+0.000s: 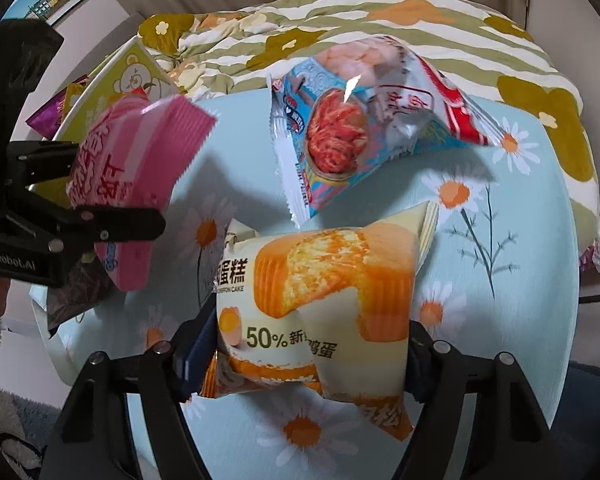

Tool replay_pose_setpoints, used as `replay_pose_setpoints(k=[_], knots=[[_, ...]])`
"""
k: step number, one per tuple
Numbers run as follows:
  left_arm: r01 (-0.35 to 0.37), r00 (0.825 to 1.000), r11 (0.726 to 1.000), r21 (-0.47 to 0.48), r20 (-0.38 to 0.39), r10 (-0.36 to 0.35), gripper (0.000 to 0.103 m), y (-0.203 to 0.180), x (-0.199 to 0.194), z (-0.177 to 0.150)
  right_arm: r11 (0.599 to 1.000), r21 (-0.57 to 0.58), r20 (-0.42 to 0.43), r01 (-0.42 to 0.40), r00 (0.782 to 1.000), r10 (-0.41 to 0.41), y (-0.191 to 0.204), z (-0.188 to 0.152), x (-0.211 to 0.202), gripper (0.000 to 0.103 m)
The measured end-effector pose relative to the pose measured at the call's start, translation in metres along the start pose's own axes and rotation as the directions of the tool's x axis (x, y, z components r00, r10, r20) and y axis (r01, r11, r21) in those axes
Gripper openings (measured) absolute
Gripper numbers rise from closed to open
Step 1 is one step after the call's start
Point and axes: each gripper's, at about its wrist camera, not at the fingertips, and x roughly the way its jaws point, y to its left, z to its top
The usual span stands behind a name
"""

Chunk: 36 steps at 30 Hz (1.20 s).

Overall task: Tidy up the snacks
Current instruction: 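Carry both bags over the box and release the marshmallow bag from the left tool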

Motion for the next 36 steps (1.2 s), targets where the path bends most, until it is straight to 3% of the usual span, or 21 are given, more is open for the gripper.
replay_pose_setpoints(k=[10, 20, 29, 36], knots=[[0.03, 0.993, 0.998, -0.051, 0.115, -0.024, 0.074, -0.026, -0.047, -0.004, 0.999, -0.042, 0.069, 0.017, 0.998, -0.014, 0.007, -0.01, -0.061, 0.072], [0.039, 0.961, 0.986, -0.16, 0.276, 0.007, 0.074, -0.029, -0.12, -0.021, 0.985, -0.17, 0.172, 0.013, 0.985, 0.017, 0.038, 0.01, -0.12, 0.071], [0.0, 0.919, 0.952, -0.305, 0.376, 0.121, 0.074, 0.032, -0.176, -0.066, 0.954, -0.3, 0.235, -0.02, 0.967, 0.094, 0.113, 0.046, -0.134, 0.071], [-0.031, 0.902, 0.899, -0.437, 0.375, 0.214, 0.074, 0.106, -0.198, -0.123, 0.935, -0.345, 0.239, -0.085, 0.955, 0.175, 0.188, 0.075, -0.119, 0.072]])
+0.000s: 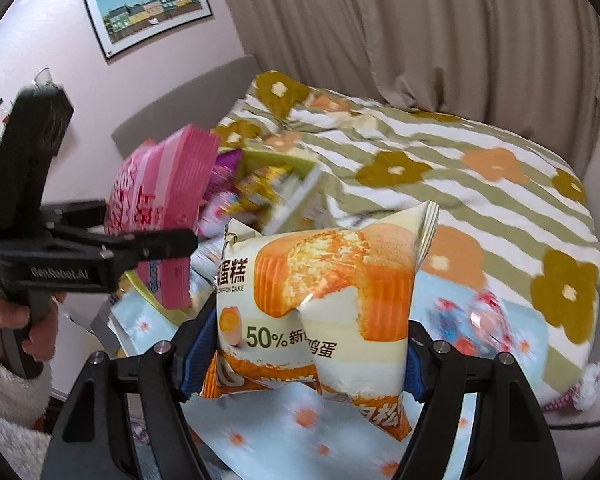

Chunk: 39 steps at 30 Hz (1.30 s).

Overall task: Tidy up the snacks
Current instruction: 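Carry both bags over the box and release the marshmallow bag from the left tool, then open the right tool to drop the orange cake bag into the box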

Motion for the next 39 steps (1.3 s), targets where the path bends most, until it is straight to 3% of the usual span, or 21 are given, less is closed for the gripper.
replay_pose_setpoints(k=[8, 15, 17, 19, 28, 39], knots=[[-0.065, 0.997, 0.995, -0.071, -0.039, 0.063, 0.074, 0.099, 0.007, -0.008, 0.998, 0.017, -0.029, -0.054, 0.998, 0.054, 0.062, 0.033, 0.054, 0.072], [-0.037, 0.996, 0.999, -0.02, -0.077, 0.035, 0.076, 0.146, 0.031, -0.023, 0.998, 0.061, -0.05, -0.018, 0.999, 0.021, 0.093, 0.044, 0.093, 0.072], [-0.033, 0.996, 0.999, 0.013, -0.077, 0.034, 0.095, 0.151, 0.039, -0.026, 0.997, 0.083, -0.05, 0.004, 0.999, 0.0, 0.097, 0.044, 0.097, 0.072], [-0.034, 0.996, 0.998, 0.048, -0.076, 0.037, 0.103, 0.155, 0.046, -0.029, 0.994, 0.11, -0.053, 0.025, 0.998, -0.02, 0.097, 0.045, 0.102, 0.072], [0.009, 0.998, 0.999, 0.053, -0.069, -0.005, 0.103, 0.17, 0.036, -0.04, 0.984, 0.16, -0.079, 0.084, 0.994, -0.072, 0.096, 0.043, 0.112, 0.072], [-0.02, 0.999, 0.999, -0.025, -0.027, 0.019, 0.103, 0.175, 0.01, -0.046, 0.995, 0.1, -0.085, 0.008, 0.996, 0.0, 0.112, 0.075, 0.132, 0.073]])
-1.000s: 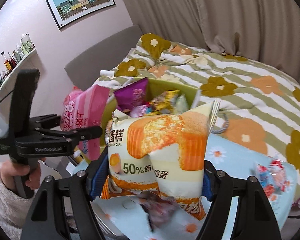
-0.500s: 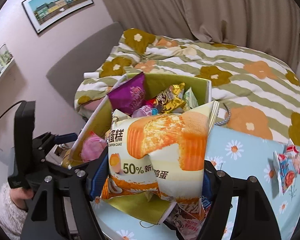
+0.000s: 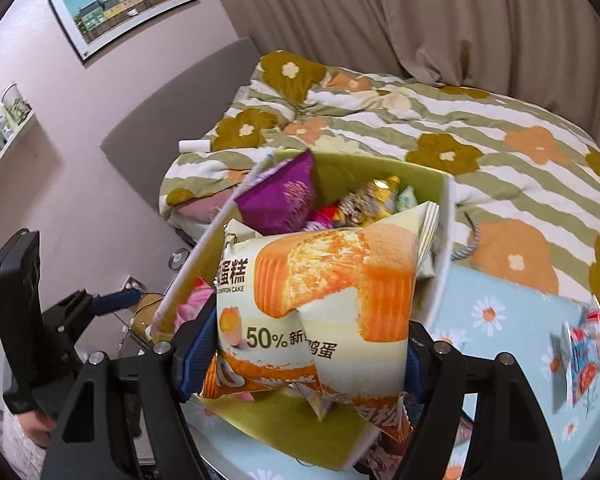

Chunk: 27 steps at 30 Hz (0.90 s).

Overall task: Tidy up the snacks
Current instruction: 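Open the right tool to drop the orange cake bag into the box, then move both tools back to the last two bags on the cloth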

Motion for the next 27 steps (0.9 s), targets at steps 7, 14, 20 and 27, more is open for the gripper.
replay_pose_setpoints(k=[7, 14, 20, 27], knots=[[-0.024, 1.0, 0.999, -0.034, -0.003, 0.024, 0.103, 0.006, 0.001, 0.001, 0.999, 0.014, -0.005, -0.046, 0.999, 0.046, 0.0, 0.009, 0.027, 0.09], [-0.004, 1.0, 0.998, -0.059, -0.021, 0.002, 0.103, 0.007, 0.005, -0.007, 1.0, 0.011, 0.038, -0.026, 0.999, 0.026, -0.007, -0.003, 0.017, 0.103], [0.01, 1.0, 0.999, -0.053, -0.012, -0.011, 0.103, 0.003, -0.002, -0.007, 1.0, 0.014, 0.06, -0.008, 0.998, 0.007, -0.01, -0.009, -0.001, 0.103], [0.047, 0.999, 0.998, -0.028, 0.017, -0.047, 0.103, -0.014, -0.026, -0.003, 0.999, 0.029, 0.109, 0.022, 0.994, -0.025, -0.008, -0.014, -0.041, 0.103]])
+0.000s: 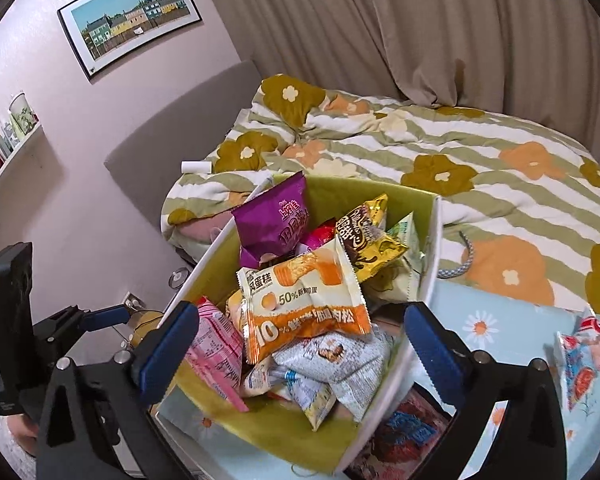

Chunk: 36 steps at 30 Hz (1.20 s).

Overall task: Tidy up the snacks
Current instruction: 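Move both tools back to the last two bags on the cloth, then grasp the dark red-blue bag with the left tool while the right tool grasps the white shrimp flakes bag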

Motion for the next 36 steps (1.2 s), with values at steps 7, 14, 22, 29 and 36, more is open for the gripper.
replay_pose_setpoints(k=[7, 14, 22, 29, 36], knots=[[0.028, 0.999, 0.997, 0.076, 0.016, -0.029, 0.103, -0.032, -0.015, 0.003, 0.995, 0.04, 0.052, 0.097, 0.994, -0.099, -0.008, -0.015, -0.056, 0.103], [0.067, 0.996, 0.979, 0.19, 0.037, -0.076, 0.103, -0.084, -0.02, 0.003, 0.968, 0.126, 0.066, 0.215, 0.972, -0.224, -0.042, -0.04, -0.106, 0.103], [0.056, 0.998, 0.96, 0.274, 0.02, -0.064, 0.103, -0.162, -0.003, -0.018, 0.936, 0.176, 0.07, 0.304, 0.945, -0.32, -0.103, -0.066, -0.143, 0.103], [-0.072, 0.997, 0.944, 0.321, 0.017, 0.07, 0.103, -0.236, 0.038, -0.043, 0.94, 0.169, 0.007, 0.295, 0.954, -0.3, -0.178, -0.08, -0.148, 0.103], [-0.217, 0.972, 0.917, 0.335, -0.011, 0.234, 0.103, -0.271, 0.093, -0.061, 0.951, 0.179, -0.084, 0.253, 0.967, -0.242, -0.25, -0.092, -0.121, 0.103]])
